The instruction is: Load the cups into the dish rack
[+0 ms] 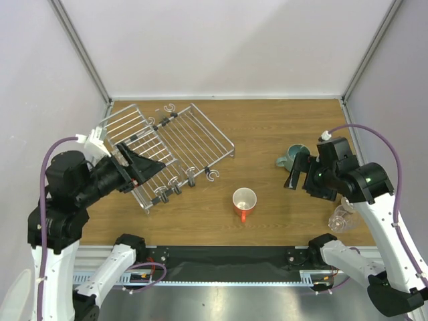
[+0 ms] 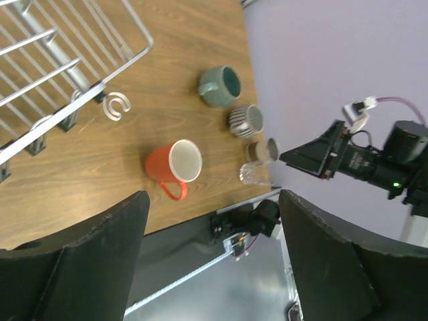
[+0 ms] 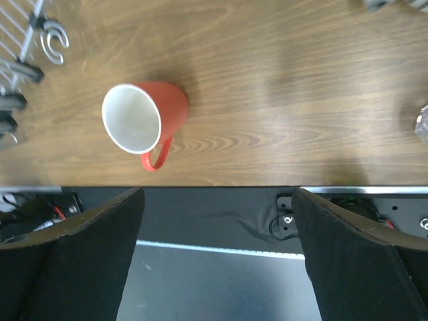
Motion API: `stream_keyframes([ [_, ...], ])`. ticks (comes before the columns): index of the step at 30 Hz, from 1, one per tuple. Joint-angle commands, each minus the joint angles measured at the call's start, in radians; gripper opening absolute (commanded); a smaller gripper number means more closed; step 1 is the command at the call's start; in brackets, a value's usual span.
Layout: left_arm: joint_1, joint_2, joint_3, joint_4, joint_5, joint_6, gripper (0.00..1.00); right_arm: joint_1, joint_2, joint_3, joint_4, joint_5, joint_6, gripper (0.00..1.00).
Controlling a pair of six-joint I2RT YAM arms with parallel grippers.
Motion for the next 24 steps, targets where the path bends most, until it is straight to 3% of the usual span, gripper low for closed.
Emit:
stream_keyframes([
  [1, 0.001, 0.044, 0.023, -0.063, -0.006, 0.056, 0.84, 0.038, 0.02, -0.022, -0.033, -0.017, -0.032, 1.0],
  [11, -0.047, 0.079, 0.043, -0.039, 0.012, 0.044, 0.79, 0.205, 0.104, -0.053, 0.094, -0.029, 0.025, 0.99],
  [15, -0.246, 0.139, 0.086, -0.063, -0.214, -0.001, 0.73, 0.222, 0.107, -0.062, 0.096, -0.011, 0.054, 0.99],
  [19, -0.578, 0.251, 0.162, -0.102, -0.463, -0.061, 0.72, 0.217, 0.093, -0.056, 0.028, 0.076, 0.1, 1.0],
  [24, -0.797, 0.461, 0.259, -0.108, -0.582, -0.056, 0.69, 0.191, 0.069, -0.045, -0.09, 0.2, 0.206, 0.99],
])
